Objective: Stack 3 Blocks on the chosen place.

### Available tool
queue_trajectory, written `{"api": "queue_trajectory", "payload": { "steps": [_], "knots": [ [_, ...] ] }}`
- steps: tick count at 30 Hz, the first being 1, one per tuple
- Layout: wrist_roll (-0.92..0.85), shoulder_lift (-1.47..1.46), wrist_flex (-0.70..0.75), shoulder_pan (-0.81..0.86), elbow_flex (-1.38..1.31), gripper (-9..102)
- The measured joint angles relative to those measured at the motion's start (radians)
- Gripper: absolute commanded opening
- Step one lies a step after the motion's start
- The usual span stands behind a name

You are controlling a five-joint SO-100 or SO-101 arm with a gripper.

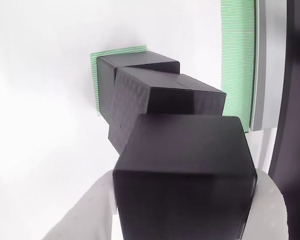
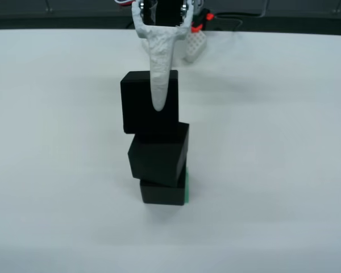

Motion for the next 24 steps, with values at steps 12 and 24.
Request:
{"api": "queue_trajectory", "payload": {
  "steps": [12, 24],
  "knots": [
    [0.006, -0.049, -0.002, 0.002, -0.04, 20],
    [0.006, 0.034, 0.0, -0.035, -0.04, 20]
  ]
}}
